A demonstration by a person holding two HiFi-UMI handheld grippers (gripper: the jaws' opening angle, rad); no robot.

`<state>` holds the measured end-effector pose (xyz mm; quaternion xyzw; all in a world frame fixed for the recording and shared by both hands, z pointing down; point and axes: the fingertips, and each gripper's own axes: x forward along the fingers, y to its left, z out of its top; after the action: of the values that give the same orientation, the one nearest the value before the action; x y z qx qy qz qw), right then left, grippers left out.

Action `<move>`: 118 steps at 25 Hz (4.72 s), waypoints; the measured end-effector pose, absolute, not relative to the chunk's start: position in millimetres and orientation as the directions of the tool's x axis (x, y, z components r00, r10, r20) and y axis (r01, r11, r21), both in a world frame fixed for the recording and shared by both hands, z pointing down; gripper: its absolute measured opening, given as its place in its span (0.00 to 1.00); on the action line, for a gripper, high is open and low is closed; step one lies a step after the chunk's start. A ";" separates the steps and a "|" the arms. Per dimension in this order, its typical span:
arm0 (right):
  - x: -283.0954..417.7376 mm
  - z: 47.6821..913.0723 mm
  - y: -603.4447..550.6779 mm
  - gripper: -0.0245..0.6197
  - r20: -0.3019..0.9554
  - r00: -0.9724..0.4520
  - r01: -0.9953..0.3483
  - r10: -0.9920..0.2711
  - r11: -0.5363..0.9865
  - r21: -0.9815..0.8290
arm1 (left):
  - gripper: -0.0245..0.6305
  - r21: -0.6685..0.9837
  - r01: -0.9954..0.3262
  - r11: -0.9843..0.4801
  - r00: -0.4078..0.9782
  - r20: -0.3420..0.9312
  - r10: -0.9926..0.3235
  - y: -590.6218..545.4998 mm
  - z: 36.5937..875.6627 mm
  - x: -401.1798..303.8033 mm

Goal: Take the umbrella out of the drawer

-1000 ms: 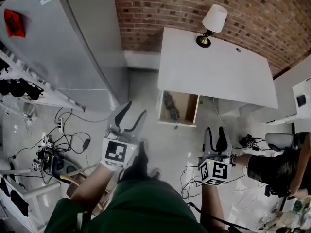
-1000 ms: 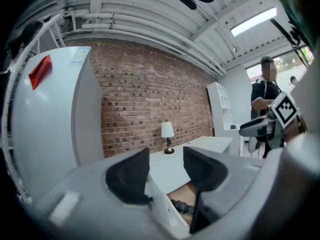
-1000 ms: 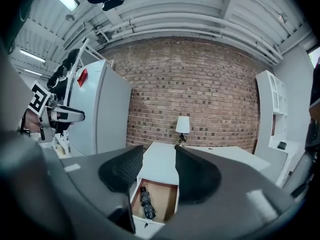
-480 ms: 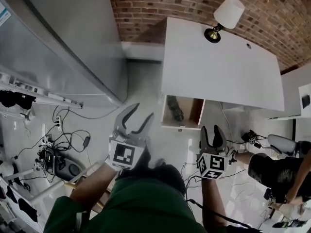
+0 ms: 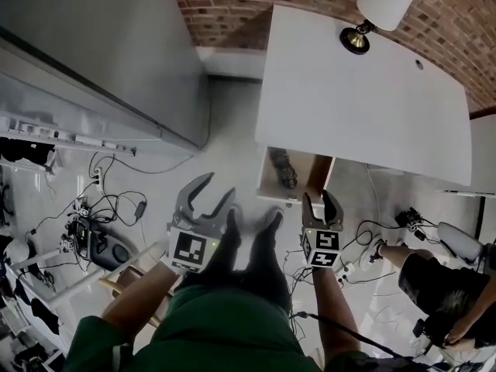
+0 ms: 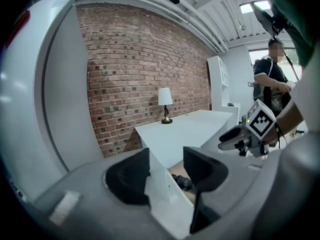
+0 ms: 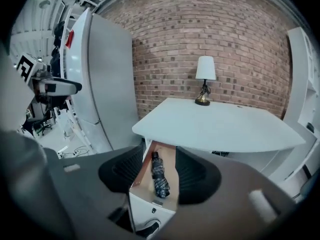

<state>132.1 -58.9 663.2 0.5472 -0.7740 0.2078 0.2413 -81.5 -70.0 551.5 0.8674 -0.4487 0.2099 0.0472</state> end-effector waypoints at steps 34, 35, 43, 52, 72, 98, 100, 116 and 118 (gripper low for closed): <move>92.5 1005.5 -149.6 0.44 0.850 -0.351 -0.832 -0.392 0.547 -0.091 | 0.37 -0.068 -0.882 -0.466 0.352 0.564 -0.747 -96.6 736.6 -90.8; 90.1 1012.9 -152.6 0.45 0.859 -0.342 -0.828 -0.381 0.554 -0.084 | 0.37 -0.068 -0.885 -0.460 0.346 0.565 -0.749 -97.1 741.2 -94.9; 88.3 1058.3 -170.4 0.47 0.921 -0.272 -0.822 -0.280 0.565 -0.071 | 0.37 -0.073 -0.906 -0.418 0.302 0.581 -0.756 -101.2 757.1 -117.4; 78.7 1062.8 -170.3 0.36 0.934 -0.243 -0.792 -0.261 0.609 -0.036 | 0.34 -0.082 -0.917 -0.391 0.273 0.587 -0.762 -101.8 760.1 -128.3; 134.5 909.0 -111.0 0.33 0.939 -0.201 -0.831 -0.280 0.557 -0.012 | 0.34 -0.072 -0.877 -0.475 0.360 0.556 -0.749 -120.2 635.3 -93.7; 191.6 680.7 -69.6 0.33 0.795 -0.192 -0.981 -0.575 0.140 -0.135 | 0.34 -0.091 -0.780 -0.619 0.548 0.381 -0.745 -130.3 523.4 -69.3; 200.8 661.1 -72.9 0.33 0.782 -0.168 -0.986 -0.601 0.114 -0.124 | 0.34 -0.105 -0.768 -0.632 0.559 0.370 -0.742 -126.5 516.9 -71.6; 309.3 583.0 -137.4 0.34 0.727 -0.006 -0.999 -0.687 -0.018 -0.026 | 0.34 -0.100 -0.787 -0.609 0.552 0.328 -0.767 -159.6 504.1 -80.6; 321.3 581.9 -153.4 0.34 0.725 -0.014 -0.999 -0.688 -0.011 -0.030 | 0.34 -0.104 -0.798 -0.593 0.536 0.325 -0.779 -172.1 499.6 -73.4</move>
<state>321.3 -153.4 581.9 0.6489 -0.6503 0.2905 0.2677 -73.4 -172.1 499.6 0.8759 -0.4502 0.1710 0.0284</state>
